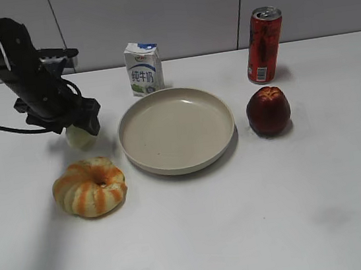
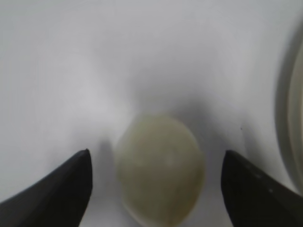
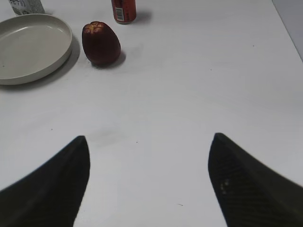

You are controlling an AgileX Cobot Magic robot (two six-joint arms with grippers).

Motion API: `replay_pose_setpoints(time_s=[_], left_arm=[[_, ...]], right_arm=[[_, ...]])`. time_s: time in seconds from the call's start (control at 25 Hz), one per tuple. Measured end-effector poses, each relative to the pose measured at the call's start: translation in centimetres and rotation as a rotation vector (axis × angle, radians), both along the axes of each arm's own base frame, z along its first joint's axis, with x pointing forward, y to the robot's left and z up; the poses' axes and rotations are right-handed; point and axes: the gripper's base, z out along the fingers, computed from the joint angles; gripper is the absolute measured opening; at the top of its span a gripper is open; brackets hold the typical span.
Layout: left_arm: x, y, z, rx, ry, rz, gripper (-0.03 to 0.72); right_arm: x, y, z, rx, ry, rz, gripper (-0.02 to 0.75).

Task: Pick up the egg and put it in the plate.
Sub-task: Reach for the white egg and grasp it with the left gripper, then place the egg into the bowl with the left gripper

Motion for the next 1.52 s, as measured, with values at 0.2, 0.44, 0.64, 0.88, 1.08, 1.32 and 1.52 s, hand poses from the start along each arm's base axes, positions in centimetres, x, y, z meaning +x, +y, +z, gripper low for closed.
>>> replay_pose_setpoints(time_s=[0.2, 0.44, 0.64, 0.88, 1.08, 1.32, 1.52], left_arm=[[0.4, -0.1, -1.6, 0.004, -0.001, 0.006, 0.599], [0.5, -0.1, -1.8, 0.003, -0.003, 0.008, 0.448], [0.2, 0.0, -1.2, 0.004, 0.012, 0.003, 0.448], [-0.4, -0.2, 4.0, -0.022, -0.049, -0.014, 0.448], [-1.4, -3.0, 8.8, -0.079, -0.133, -0.075, 0.448], [-3.8, -8.6, 9.0, -0.108, -0.148, -0.204, 0.448], [-5.2, -12.8, 6.4, -0.112, -0.142, -0.285, 0.448]], right_arm=[[0.0, 0.0, 0.0, 0.0, 0.0, 0.0, 0.588], [0.0, 0.0, 0.0, 0.0, 0.0, 0.0, 0.588], [0.0, 0.0, 0.0, 0.0, 0.0, 0.0, 0.588], [0.0, 0.0, 0.0, 0.0, 0.0, 0.0, 0.588], [0.0, 0.0, 0.0, 0.0, 0.0, 0.0, 0.588], [0.0, 0.0, 0.0, 0.0, 0.0, 0.0, 0.588], [0.0, 0.0, 0.0, 0.0, 0.0, 0.0, 0.588]])
